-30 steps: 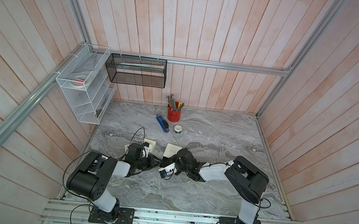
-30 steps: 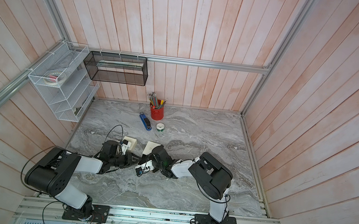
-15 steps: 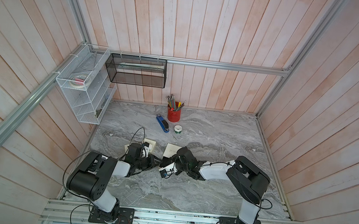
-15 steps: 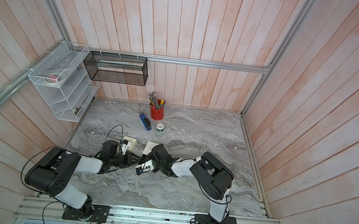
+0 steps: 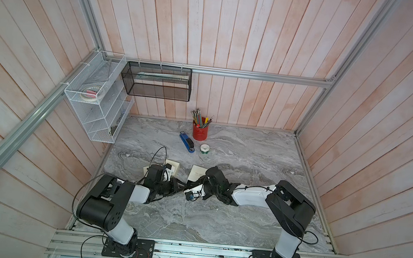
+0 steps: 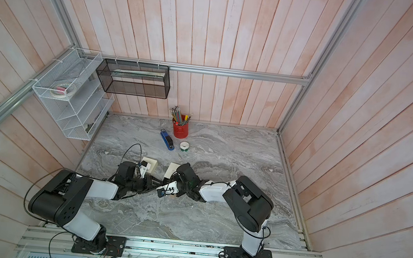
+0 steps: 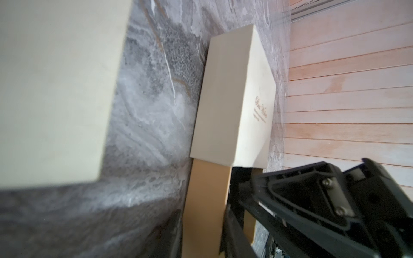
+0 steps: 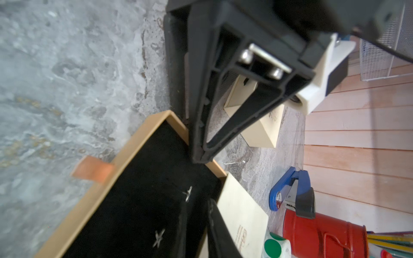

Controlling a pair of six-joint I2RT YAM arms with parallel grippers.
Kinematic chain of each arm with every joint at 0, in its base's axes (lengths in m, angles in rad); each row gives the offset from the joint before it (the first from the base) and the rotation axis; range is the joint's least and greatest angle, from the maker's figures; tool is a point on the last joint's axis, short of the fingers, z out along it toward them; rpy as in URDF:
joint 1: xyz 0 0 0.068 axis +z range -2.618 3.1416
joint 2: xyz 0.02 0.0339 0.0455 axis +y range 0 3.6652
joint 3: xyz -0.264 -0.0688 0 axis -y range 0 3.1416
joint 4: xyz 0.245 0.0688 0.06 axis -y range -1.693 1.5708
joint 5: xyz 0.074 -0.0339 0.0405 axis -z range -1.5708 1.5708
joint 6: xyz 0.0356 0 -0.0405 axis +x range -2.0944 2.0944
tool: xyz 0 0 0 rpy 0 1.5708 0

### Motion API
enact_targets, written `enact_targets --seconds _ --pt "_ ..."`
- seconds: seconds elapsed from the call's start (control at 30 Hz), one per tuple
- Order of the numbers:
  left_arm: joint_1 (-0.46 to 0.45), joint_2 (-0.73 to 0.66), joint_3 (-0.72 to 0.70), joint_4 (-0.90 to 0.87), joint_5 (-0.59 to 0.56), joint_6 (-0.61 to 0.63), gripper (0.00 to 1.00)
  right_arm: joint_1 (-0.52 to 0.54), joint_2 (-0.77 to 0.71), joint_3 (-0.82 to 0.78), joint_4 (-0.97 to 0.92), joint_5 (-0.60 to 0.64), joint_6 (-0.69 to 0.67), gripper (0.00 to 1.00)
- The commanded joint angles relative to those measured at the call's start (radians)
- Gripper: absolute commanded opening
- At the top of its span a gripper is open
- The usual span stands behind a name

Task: Place the earrings into the drawer-style jewelry box
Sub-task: Insert the earring into the inner lining.

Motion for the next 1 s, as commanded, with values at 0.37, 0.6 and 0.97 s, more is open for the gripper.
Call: enact_targets --seconds 0.37,0.6,0.97 --pt "0.003 -0.076 0.023 -0.043 -0.018 0.046 0.38 -0.023 -0.109 0.042 0.001 -0.014 0.595 0.0" --pt "0.003 -0.087 0.04 -0.088 -0.044 0.08 0.38 -0.019 -0.069 0.272 -0.345 0.146 1.081 0.0" --pt "0.004 -0.04 0.042 -0.052 -0.016 0.078 0.31 -0.03 0.152 0.601 -0.8 -0.104 1.194 0.0"
